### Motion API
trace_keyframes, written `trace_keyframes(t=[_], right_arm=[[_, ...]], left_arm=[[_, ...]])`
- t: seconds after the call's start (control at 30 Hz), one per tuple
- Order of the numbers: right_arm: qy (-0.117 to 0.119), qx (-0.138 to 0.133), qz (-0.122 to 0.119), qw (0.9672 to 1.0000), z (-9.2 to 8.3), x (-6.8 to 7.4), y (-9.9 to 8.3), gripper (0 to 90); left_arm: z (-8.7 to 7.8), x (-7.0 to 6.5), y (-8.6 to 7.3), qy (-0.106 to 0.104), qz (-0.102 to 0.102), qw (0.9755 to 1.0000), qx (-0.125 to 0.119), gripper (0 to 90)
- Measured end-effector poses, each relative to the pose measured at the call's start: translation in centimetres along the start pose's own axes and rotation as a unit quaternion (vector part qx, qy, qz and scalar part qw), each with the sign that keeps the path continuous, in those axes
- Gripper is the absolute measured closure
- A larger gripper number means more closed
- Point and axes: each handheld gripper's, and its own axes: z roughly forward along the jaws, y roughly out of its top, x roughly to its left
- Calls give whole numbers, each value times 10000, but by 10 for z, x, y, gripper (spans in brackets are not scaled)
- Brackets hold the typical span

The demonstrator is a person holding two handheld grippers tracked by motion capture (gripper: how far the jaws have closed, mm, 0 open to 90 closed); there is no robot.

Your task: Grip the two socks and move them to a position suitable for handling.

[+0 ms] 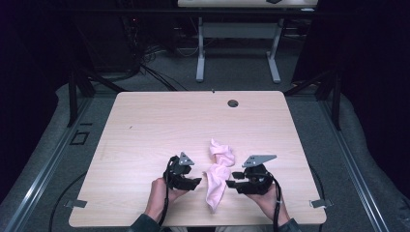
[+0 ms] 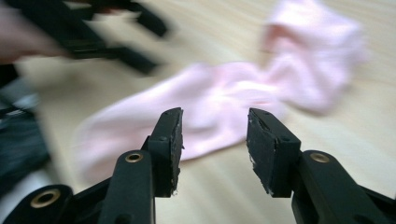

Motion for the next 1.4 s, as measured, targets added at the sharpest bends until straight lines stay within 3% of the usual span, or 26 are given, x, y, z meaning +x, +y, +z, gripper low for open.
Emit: trace_keyframes(t=[0.13, 0.33, 0.43, 0.57, 0.63, 0.7, 0.93, 0.97, 1.07, 1.23, 1.4], right_arm=[[-252, 127, 141, 9995, 18, -20, 5, 565], [-306, 261, 194, 9990, 43, -27, 11, 568], [-317, 339, 255, 9986, 52, -29, 10, 586], [-370, 443, 307, 9979, 59, -32, 8, 618], [-366, 457, 303, 9978, 60, -32, 8, 638], [-393, 478, 281, 9977, 62, -33, 7, 669], [-328, 461, 314, 9979, 65, -32, 4, 845], [-306, 456, 326, 9980, 65, -32, 3, 866], [-309, 425, 350, 9980, 64, -32, 2, 879], [-334, 336, 350, 9983, 49, -27, 1, 884], [-350, 256, 438, 9981, 26, -14, -6, 885]], left_arm=[[-17, -9, -10, -130, -260, 9995, -117, 373], [-36, -28, -13, -537, -493, 9969, -312, 293], [-39, -44, -7, -756, -404, 9958, -313, 268], [-28, -60, 0, -790, -262, 9965, -60, 265], [-20, -63, 0, -787, -306, 9964, 50, 287], [-14, -63, -2, -785, -298, 9963, 187, 353], [-12, -56, -8, -713, -325, 9963, 354, 716], [-11, -55, -9, -735, -400, 9959, 332, 774], [-11, -51, -12, -729, -417, 9959, 328, 873], [-16, -42, -15, -705, -393, 9961, 368, 887], [-16, -26, -14, -764, -476, 9950, 442, 886]])
